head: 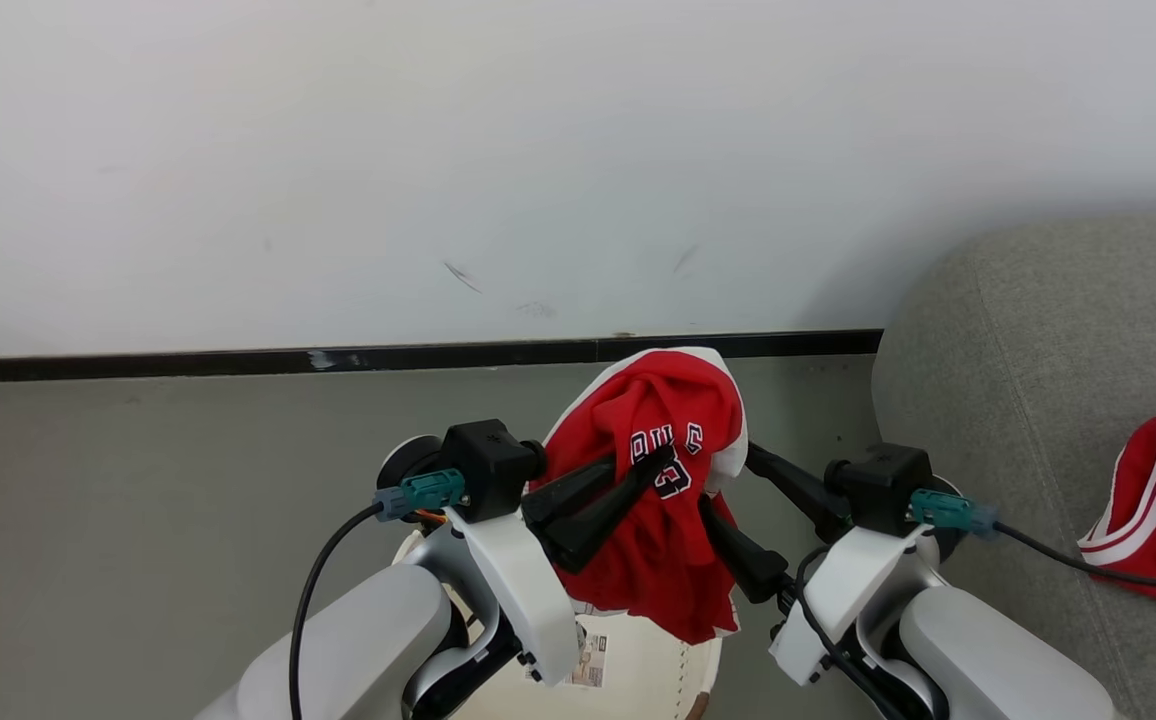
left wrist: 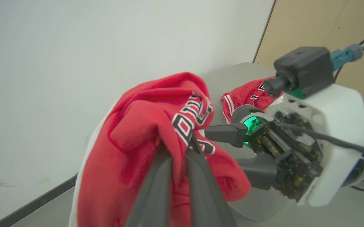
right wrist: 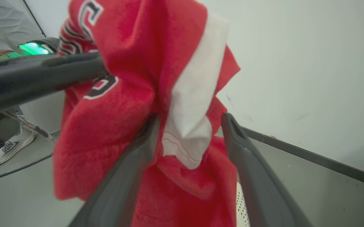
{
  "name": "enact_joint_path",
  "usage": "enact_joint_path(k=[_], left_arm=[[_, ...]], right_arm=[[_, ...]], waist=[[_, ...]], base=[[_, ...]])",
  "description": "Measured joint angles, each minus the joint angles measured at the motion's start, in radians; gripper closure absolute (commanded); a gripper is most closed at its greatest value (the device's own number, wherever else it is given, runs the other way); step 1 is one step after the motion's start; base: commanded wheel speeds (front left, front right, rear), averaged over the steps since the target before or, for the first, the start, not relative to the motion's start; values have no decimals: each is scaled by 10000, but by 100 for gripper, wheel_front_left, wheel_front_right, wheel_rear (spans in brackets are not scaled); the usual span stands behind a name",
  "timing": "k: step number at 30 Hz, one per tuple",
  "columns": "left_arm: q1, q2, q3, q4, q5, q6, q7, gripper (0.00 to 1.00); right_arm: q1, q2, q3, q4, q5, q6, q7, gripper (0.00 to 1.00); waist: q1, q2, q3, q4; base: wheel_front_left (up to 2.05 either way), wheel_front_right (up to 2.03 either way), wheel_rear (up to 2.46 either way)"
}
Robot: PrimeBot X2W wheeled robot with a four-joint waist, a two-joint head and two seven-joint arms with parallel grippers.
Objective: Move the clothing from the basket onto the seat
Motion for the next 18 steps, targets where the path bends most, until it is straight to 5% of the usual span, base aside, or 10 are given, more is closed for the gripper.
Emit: enact_joint_path(k=[17, 18], left_arm=[[0, 161, -224, -261, -19, 0, 178, 100], [0, 178, -245, -263, -19, 0, 178, 100]], right_arm=[[-830, -255, 1009, 217, 514, 0, 0, 1], [-830, -261, 1041, 232, 541, 0, 0, 26]], waist=[[0, 0, 118, -41], [0, 0, 118, -44]], base=[[0, 0, 0], [0, 0, 0]])
